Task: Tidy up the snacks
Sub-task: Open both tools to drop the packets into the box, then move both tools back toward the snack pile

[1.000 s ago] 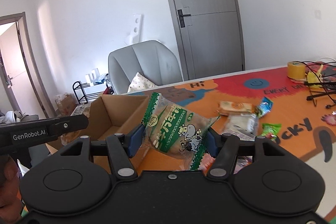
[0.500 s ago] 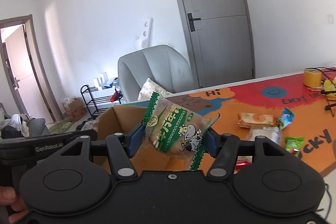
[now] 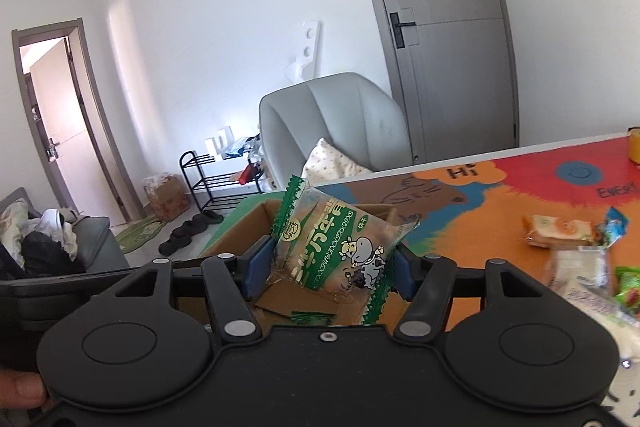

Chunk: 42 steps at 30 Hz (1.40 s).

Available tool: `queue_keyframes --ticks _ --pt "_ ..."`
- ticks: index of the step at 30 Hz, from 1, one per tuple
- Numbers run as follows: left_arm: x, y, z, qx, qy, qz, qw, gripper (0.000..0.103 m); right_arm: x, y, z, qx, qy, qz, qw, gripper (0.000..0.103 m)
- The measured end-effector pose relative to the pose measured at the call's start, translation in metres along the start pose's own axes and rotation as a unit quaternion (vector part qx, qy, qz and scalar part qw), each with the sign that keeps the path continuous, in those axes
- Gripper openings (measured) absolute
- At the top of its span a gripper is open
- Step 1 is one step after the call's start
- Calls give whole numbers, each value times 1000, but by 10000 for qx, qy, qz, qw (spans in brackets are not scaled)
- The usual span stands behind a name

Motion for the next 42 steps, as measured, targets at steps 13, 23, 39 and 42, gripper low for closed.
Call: queue_keyframes --ticks 13,23,39,42 --pt "-16 -25 0 148 -188 275 9993 77 -4 -5 -1 -34 364 331 9988 88" --pt "18 -29 -2 172 36 147 9997 94 39 -45 -5 117 631 -9 9979 103" --pt "81 -42 -10 65 381 -300 9988 96 86 -99 -10 89 802 -410 9959 103" --pt "90 -47 -10 103 420 -390 9983 97 91 -111 -10 133 791 -495 9956 103"
Point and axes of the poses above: each gripper's, at about its wrist camera, not at the fingertips, and y roughly the way its jaws point, x to its right, z to its top, the point moved 7 cm from there along y, roughly the way its jaws point, and after that the axes turned 15 degrees about y, right-handed, at the moved point
